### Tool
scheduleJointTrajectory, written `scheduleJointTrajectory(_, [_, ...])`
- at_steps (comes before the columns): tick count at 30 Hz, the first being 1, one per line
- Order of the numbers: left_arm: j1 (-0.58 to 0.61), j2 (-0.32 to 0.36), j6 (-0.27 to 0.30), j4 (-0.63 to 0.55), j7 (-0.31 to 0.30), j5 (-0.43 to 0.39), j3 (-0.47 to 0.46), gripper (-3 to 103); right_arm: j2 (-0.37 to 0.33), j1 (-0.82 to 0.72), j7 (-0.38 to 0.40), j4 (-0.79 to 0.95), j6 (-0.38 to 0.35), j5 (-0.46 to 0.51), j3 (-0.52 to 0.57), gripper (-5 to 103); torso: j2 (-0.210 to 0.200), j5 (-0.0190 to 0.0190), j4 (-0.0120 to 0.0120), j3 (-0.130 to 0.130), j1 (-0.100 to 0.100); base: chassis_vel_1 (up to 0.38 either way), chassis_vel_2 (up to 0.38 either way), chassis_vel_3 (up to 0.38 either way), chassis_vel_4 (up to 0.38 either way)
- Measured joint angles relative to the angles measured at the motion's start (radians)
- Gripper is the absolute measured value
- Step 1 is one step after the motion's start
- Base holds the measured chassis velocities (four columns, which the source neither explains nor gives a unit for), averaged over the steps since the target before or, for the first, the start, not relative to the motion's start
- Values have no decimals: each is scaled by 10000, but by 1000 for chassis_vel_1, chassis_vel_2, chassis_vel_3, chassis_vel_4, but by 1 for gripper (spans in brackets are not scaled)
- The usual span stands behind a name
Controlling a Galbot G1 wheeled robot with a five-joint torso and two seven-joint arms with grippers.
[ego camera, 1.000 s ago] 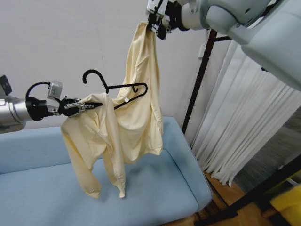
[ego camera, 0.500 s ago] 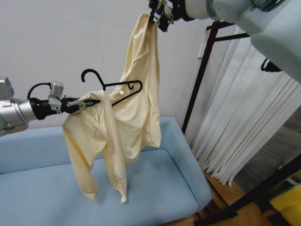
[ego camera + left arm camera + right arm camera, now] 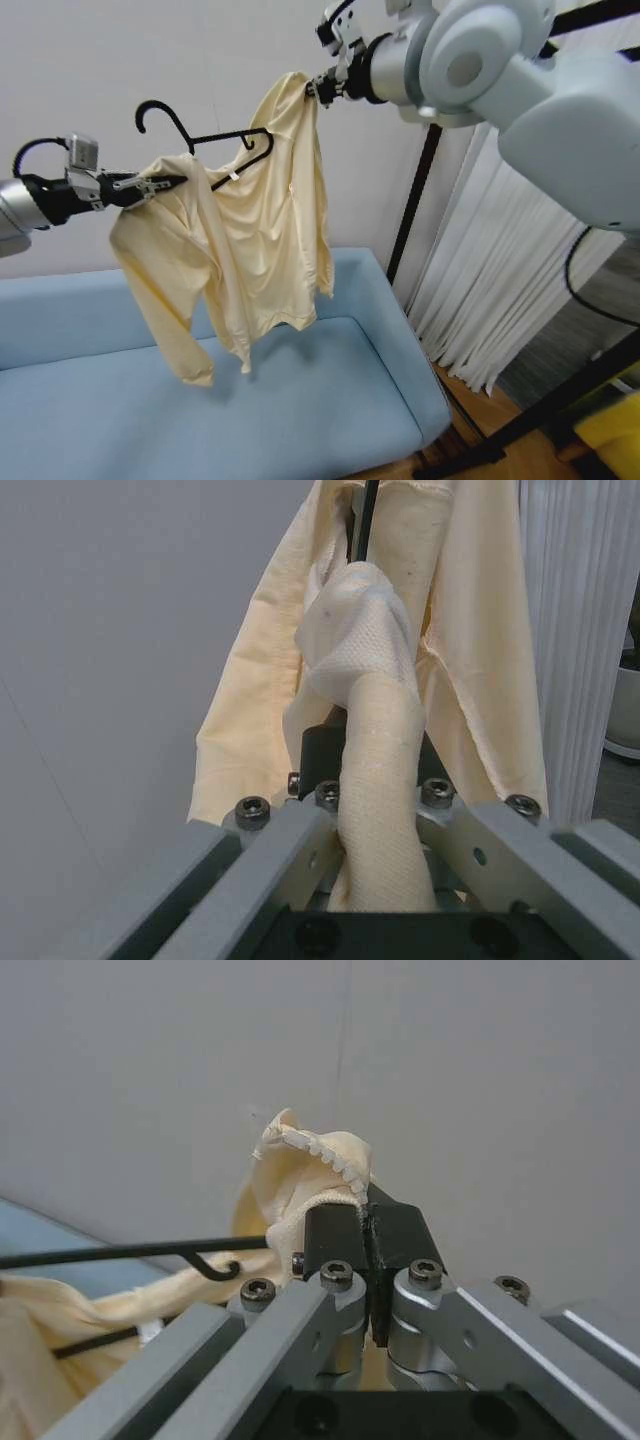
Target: Pick up the clothes from the sofa and hang them on the clothes hanger.
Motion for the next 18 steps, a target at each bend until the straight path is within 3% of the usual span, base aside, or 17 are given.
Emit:
scheduleJointTrajectory(6, [66,-86,-11,0,209,222,64,3,522,234,1376,-264,23,2309,570,1,0,-1,-5,0,0,0,0,0,0])
scheduleJointTrajectory(11, [71,-176,-1,-7,455,297,76,3,442,250,1580,-383,29,1946,439,1,0,2,-5,0,0,0,0,0,0])
scheduleJointTrajectory(13, [72,-189,17,-18,618,309,73,3,282,214,1348,-515,30,1224,265,1,0,2,-4,0,0,0,0,0,0])
scheduleJointTrajectory(18, [32,-200,100,-172,929,59,9,3,40,164,1014,-653,31,601,102,1,-1,6,-6,0,0,0,0,0,0])
